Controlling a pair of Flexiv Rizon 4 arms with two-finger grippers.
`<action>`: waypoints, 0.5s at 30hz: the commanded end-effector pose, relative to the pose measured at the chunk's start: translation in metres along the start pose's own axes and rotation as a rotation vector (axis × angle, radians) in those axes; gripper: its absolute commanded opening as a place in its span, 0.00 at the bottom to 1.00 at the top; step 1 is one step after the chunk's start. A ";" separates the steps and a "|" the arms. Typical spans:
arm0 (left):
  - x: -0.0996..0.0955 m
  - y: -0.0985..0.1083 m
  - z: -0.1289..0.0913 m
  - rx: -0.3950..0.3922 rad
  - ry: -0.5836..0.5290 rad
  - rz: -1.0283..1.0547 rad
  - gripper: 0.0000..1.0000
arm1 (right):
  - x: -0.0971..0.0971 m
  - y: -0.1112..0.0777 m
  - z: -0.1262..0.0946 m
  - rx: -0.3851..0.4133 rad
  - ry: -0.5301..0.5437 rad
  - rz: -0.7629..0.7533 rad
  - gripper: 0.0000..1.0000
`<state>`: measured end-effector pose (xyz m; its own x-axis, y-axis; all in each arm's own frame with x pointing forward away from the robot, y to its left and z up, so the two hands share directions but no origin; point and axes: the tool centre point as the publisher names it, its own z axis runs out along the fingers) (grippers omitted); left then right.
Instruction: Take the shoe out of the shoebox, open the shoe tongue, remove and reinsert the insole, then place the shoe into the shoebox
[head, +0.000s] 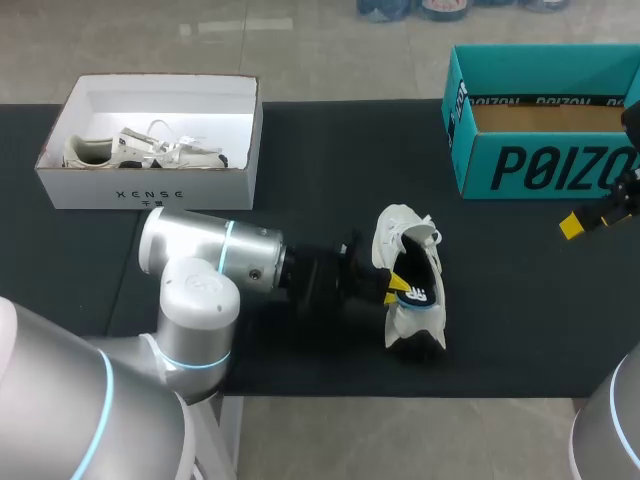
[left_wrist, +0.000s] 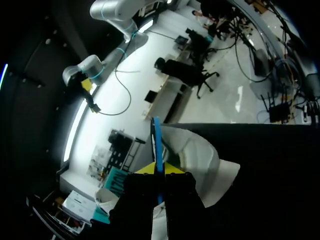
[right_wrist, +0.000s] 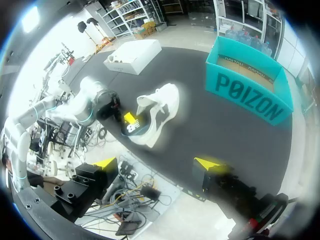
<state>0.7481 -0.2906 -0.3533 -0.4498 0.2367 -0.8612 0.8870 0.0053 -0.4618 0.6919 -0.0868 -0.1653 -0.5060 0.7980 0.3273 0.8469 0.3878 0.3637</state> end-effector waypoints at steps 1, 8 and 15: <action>0.000 0.027 0.011 0.014 0.029 0.000 0.00 | 0.000 0.000 0.001 0.002 -0.001 0.001 1.00; 0.003 0.027 0.025 0.038 0.031 -0.014 0.00 | 0.000 0.000 0.001 0.002 -0.001 0.001 1.00; -0.003 0.003 0.015 0.049 0.026 -0.015 0.30 | 0.000 0.000 0.001 0.002 -0.001 0.001 1.00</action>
<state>0.7589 -0.3142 -0.3608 -0.4593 0.2619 -0.8488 0.8717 -0.0508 -0.4874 0.6919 -0.0868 -0.1653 -0.5060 0.7980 0.3273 0.8469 0.3879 0.3637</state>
